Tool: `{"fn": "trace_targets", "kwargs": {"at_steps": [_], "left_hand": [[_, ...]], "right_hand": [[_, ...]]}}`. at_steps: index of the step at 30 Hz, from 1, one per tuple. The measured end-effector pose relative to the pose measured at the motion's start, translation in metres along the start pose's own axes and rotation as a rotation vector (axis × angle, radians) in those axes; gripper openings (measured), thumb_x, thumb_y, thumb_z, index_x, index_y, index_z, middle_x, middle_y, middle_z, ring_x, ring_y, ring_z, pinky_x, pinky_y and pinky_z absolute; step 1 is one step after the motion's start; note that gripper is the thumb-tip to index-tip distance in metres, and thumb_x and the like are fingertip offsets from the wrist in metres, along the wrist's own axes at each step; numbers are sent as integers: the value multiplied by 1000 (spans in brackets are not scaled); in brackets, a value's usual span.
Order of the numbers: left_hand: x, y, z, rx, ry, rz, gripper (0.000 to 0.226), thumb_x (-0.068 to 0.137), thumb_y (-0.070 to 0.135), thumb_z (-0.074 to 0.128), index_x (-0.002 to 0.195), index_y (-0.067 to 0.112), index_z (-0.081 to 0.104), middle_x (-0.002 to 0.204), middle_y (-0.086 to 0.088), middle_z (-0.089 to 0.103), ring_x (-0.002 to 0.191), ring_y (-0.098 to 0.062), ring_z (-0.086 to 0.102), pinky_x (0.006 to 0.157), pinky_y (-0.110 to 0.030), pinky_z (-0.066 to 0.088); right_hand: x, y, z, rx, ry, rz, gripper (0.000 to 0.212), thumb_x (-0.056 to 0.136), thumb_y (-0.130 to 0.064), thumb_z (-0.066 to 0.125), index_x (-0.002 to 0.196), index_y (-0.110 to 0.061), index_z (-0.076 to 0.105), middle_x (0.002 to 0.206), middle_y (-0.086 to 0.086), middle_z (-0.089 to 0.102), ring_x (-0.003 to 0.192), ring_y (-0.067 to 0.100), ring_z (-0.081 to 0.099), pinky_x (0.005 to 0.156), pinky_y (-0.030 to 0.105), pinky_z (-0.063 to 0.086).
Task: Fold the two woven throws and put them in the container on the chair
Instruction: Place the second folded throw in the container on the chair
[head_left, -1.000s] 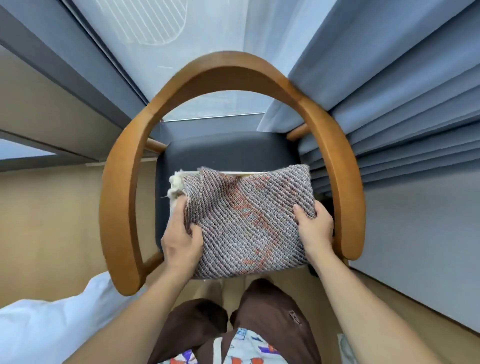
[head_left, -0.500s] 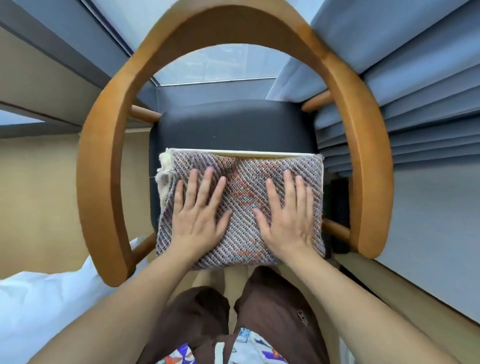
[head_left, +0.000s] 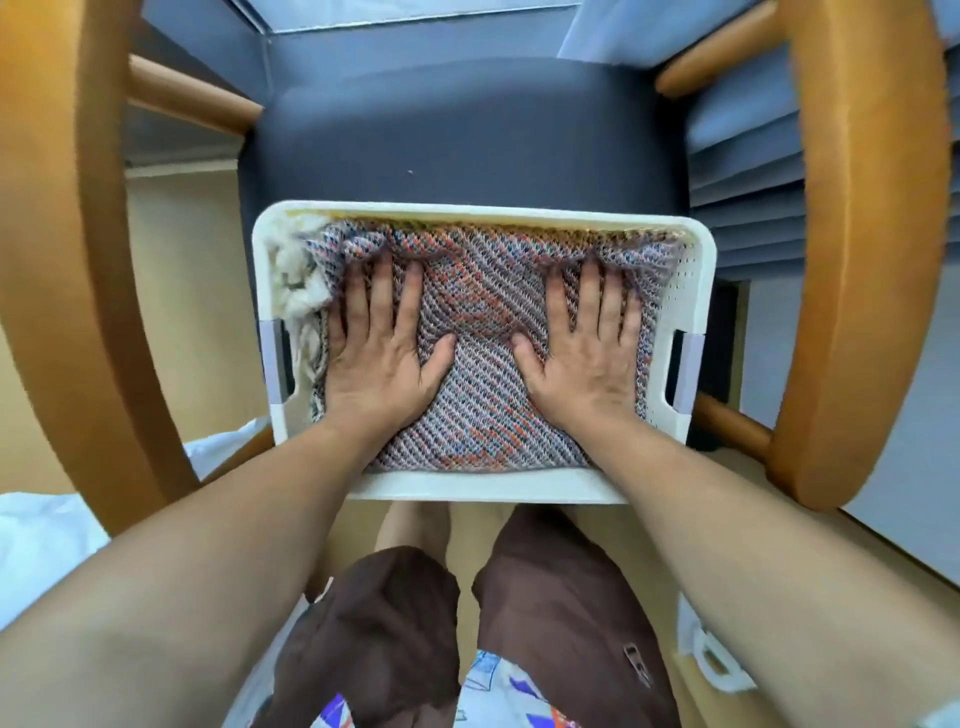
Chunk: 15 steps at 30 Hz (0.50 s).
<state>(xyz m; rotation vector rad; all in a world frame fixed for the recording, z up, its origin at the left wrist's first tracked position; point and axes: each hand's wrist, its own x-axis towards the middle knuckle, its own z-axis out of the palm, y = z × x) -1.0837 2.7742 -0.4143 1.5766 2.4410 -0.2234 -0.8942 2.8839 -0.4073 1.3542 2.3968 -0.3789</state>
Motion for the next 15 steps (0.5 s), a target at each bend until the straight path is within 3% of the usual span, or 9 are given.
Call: {"fn": "trace_targets", "kwargs": {"at_steps": [2, 4, 7, 11, 15], "left_hand": [[0, -2, -12, -46, -68, -6, 85, 95, 65, 33, 160, 21, -1, 168, -7, -5, 150, -24, -18, 116, -38, -27], [-4, -2, -33, -71, -125, 8, 83, 96, 65, 33, 161, 23, 1, 169, -6, -5, 152, -24, -15, 119, -43, -18], [-5, -2, -71, -110, -217, 17, 83, 93, 62, 44, 160, 21, 17, 169, -7, 3, 155, -28, -4, 122, -48, -1], [-5, -4, -122, -257, -322, -16, 63, 94, 52, 53, 143, 13, 51, 161, -12, 32, 151, -30, 22, 122, -47, 22], [-23, -18, -171, -446, -331, -110, 50, 95, 51, 53, 134, 20, 59, 138, -3, 59, 125, -24, 55, 101, -39, 46]], "right_hand": [[-4, -1, -14, 25, -19, -6, 79, 98, -64, 27, 161, -21, 7, 169, 16, 0, 155, 35, 1, 125, 51, -5], [-10, -1, -33, 38, -42, -24, 78, 98, -63, 29, 161, -20, 12, 169, 16, 5, 155, 35, 5, 125, 51, 2], [-14, 4, -66, 82, -158, -46, 79, 97, -57, 43, 160, -19, 16, 169, 13, 9, 155, 32, 8, 126, 49, 9], [-30, 10, -111, 228, -272, 8, 71, 97, -49, 52, 156, -19, 28, 160, 11, 32, 145, 33, 29, 119, 47, 27], [-55, 23, -151, 271, -280, 53, 64, 97, -49, 53, 152, -20, 38, 146, 8, 50, 135, 30, 44, 110, 45, 40]]}}
